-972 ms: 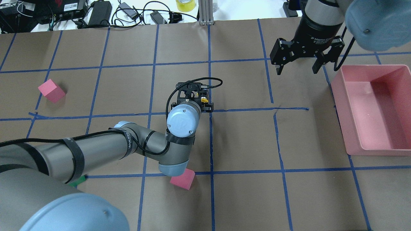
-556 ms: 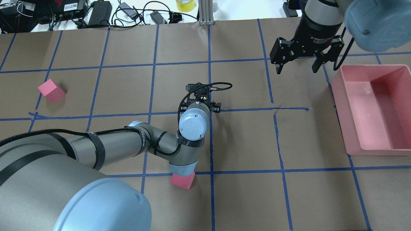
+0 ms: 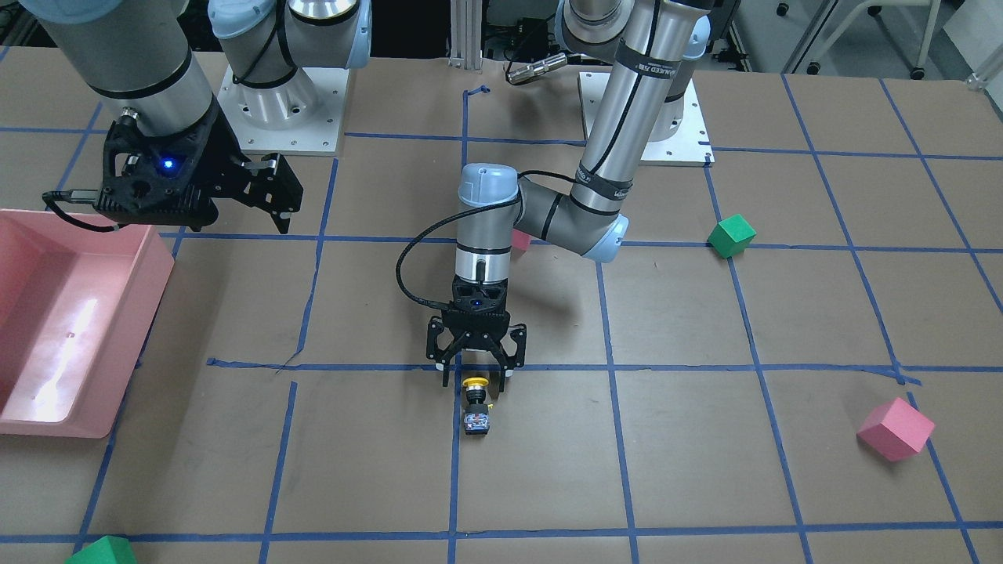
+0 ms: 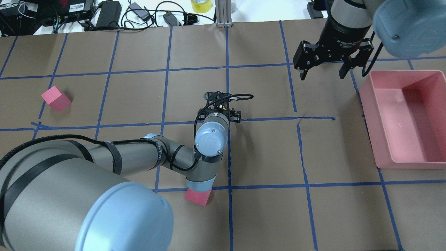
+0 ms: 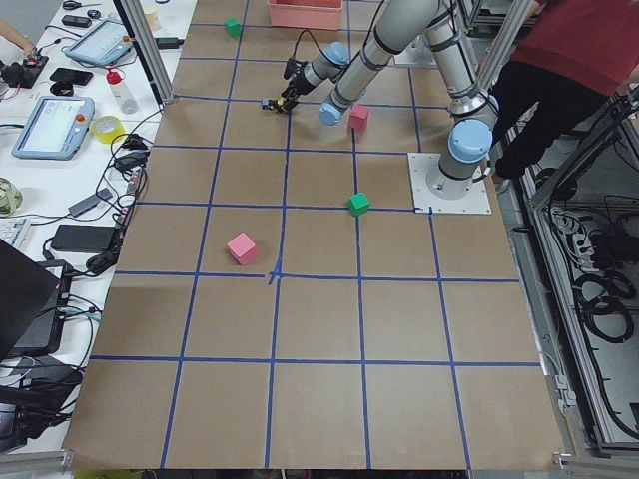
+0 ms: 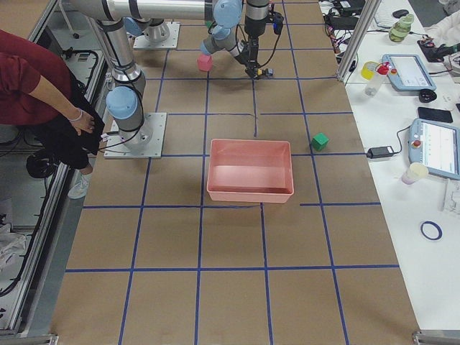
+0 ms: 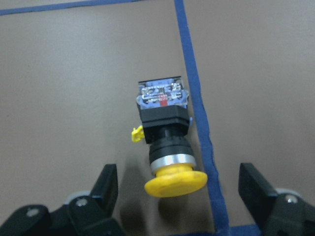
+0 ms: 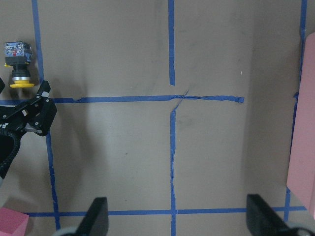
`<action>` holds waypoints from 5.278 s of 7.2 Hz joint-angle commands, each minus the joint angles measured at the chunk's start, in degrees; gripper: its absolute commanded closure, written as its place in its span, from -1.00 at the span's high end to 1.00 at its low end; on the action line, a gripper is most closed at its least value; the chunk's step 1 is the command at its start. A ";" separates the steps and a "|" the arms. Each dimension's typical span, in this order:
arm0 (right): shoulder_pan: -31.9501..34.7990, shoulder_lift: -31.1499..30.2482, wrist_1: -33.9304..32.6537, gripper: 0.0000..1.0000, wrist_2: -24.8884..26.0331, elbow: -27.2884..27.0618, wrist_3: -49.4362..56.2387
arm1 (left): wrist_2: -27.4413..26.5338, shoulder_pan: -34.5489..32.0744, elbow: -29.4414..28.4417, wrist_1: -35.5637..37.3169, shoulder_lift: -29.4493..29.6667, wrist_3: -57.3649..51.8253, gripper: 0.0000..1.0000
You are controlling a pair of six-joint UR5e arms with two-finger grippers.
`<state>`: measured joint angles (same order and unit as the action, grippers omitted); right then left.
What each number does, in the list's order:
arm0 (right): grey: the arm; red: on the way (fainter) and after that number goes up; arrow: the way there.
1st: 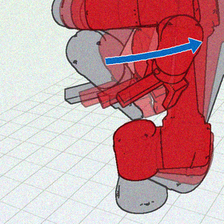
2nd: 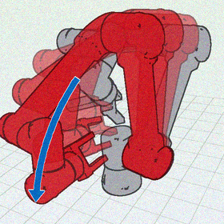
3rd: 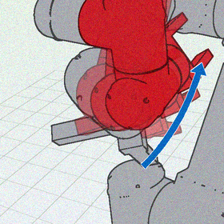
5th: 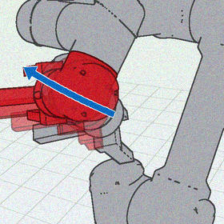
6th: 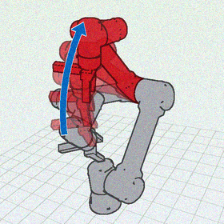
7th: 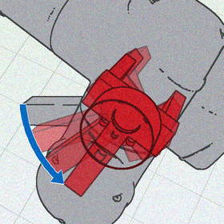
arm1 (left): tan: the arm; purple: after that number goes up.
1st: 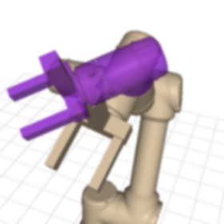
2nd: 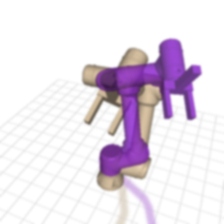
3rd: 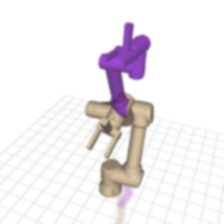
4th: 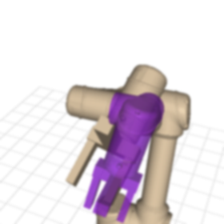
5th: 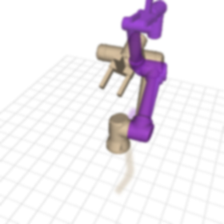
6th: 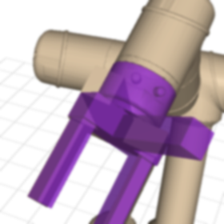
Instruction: Align button upright
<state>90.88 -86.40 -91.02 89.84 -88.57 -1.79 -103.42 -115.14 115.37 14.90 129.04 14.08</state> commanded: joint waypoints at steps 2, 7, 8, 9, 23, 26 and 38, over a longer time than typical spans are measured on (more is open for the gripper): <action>0.00 0.00 -0.04 1.00 -0.01 -0.11 -0.15 | -0.03 0.00 0.38 0.83 0.25 -0.37 -0.35; 0.09 0.09 -0.21 1.00 0.16 -0.29 -0.32 | 2.33 1.66 -4.16 -12.44 -5.44 0.77 -0.99; 0.09 0.00 0.22 1.00 -0.19 -0.29 -0.15 | 7.13 3.06 -6.36 -27.14 -9.20 2.17 -0.99; 0.09 0.00 0.14 1.00 -0.28 -0.29 -0.15 | 8.92 3.86 -9.78 -38.43 -12.20 5.22 -0.98; -0.61 0.44 -0.47 1.00 0.16 -0.29 -0.24 | 46.11 14.32 -22.29 -83.72 -9.07 26.26 -0.24; -1.41 0.09 -0.21 1.00 0.34 -0.29 -0.32 | 46.47 14.32 -22.38 -83.11 -9.07 27.41 0.83; -1.49 0.62 -0.47 1.00 -0.19 -0.37 -0.15 | 12.29 14.85 -29.68 -99.68 -39.73 -13.37 1.00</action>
<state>89.39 -85.88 -91.51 89.75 -88.88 -1.96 -89.62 -100.41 84.94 -89.52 90.63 2.06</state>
